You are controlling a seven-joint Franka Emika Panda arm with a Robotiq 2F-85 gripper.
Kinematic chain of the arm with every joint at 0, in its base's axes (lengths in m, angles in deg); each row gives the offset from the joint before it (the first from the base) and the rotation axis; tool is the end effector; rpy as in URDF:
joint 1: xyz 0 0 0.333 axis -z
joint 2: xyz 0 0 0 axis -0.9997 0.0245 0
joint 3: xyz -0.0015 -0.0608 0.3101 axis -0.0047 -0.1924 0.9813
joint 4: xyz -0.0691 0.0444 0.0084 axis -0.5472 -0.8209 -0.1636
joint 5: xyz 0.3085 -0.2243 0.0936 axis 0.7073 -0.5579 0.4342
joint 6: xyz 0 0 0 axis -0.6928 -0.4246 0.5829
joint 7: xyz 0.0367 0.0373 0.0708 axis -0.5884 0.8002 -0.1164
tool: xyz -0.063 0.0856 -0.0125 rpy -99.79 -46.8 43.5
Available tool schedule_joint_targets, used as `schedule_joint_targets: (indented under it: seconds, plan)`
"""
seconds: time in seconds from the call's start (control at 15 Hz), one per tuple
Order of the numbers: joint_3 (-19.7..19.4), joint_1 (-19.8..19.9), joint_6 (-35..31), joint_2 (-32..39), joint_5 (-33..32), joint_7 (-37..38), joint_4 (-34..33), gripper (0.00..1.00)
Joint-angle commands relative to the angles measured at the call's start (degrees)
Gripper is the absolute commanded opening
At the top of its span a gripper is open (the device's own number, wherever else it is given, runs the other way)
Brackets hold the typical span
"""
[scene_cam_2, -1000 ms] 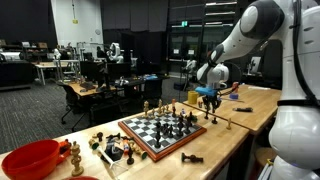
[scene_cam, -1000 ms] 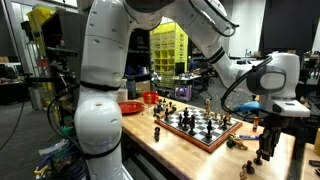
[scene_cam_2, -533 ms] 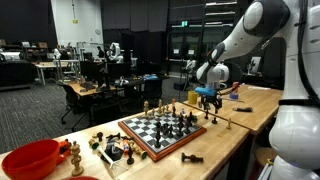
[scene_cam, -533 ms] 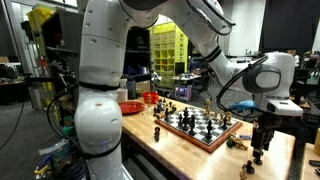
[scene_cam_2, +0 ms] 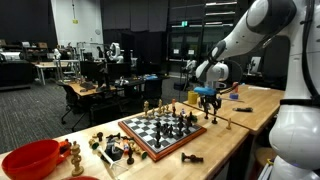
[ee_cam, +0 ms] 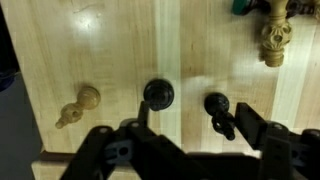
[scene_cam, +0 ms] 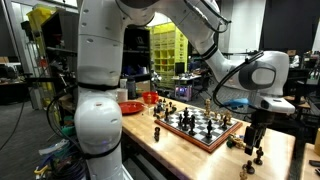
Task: Pick up the black pawn and place it next to the black bishop
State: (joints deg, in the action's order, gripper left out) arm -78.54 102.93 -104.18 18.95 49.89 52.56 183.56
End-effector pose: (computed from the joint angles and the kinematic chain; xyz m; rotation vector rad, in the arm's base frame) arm 0.4434 -0.3059 0.3208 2.1009 -2.2307 -0.1035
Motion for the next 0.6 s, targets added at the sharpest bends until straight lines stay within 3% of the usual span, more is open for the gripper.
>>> schedule_joint_targets:
  seconds: [0.0,0.27,0.33,0.4,0.53]
  plan:
    - [0.62,0.19,-0.53,-2.15,-0.78,-0.39,1.52,0.54]
    - [1.19,0.12,-2.25,-1.6,-0.24,-1.42,0.86,0.21]
    - [1.35,0.11,-2.79,-1.48,-0.09,-1.71,0.82,0.64]
    - [1.53,0.07,-3.29,-1.34,0.02,-1.9,0.64,0.6]
    - [1.82,-0.01,-4.01,-0.64,0.05,-1.89,-0.05,0.65]
